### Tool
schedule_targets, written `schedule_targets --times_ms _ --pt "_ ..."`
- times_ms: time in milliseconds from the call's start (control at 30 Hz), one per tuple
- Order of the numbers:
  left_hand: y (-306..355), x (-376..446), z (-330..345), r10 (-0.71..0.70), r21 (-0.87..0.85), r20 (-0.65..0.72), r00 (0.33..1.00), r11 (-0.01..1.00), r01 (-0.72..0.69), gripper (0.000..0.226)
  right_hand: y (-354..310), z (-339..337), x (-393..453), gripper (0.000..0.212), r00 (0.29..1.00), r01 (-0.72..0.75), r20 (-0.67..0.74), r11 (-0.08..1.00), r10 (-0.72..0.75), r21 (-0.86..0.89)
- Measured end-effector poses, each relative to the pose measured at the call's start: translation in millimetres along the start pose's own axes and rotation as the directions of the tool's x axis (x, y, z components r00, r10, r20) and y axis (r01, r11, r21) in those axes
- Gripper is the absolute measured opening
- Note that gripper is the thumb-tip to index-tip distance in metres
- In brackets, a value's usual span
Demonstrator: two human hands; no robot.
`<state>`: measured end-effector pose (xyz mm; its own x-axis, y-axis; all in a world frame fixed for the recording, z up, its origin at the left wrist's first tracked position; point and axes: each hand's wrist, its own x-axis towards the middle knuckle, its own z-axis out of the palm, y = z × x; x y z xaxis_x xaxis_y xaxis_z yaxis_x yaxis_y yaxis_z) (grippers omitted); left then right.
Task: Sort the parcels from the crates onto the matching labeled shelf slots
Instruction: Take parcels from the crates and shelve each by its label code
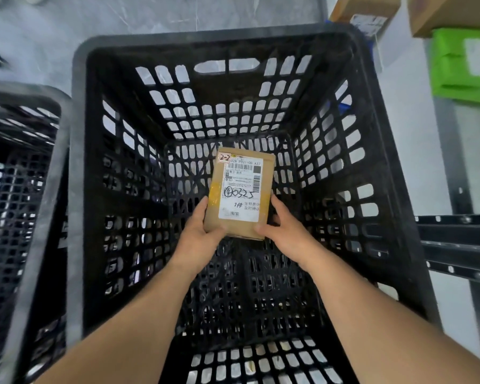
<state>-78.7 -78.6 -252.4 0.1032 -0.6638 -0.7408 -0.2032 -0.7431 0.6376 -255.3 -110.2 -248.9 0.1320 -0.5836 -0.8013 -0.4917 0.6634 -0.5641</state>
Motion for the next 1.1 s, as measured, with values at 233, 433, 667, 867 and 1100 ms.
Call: schedule_targets --times_ms 233,433,667,867,1100 --pt "-17 9 -2 0.089 0.034 0.095 0.991 0.995 -0.093 0.094 13 -2 0 0.089 1.0 0.012 -0.002 1.0 -0.012 0.004" --pt "-4 -7 -10 0.07 -0.057 0.084 0.994 0.996 -0.066 0.088 4 -5 -20 0.089 1.0 -0.007 0.011 1.0 0.007 0.002" --pt "40 -65 -40 0.134 -0.062 0.077 0.988 0.99 -0.13 0.098 -44 -13 -90 0.086 0.993 0.115 -0.011 0.989 -0.115 0.095" --pt "88 -129 -79 0.341 0.005 0.164 0.926 0.938 -0.347 0.092 -91 -25 -158 0.091 0.971 0.237 -0.019 0.971 -0.236 0.021" --pt "141 -218 -112 0.528 0.001 0.259 0.809 0.837 -0.547 0.089 -138 -29 -262 0.096 0.916 0.388 -0.119 0.921 -0.383 0.022"
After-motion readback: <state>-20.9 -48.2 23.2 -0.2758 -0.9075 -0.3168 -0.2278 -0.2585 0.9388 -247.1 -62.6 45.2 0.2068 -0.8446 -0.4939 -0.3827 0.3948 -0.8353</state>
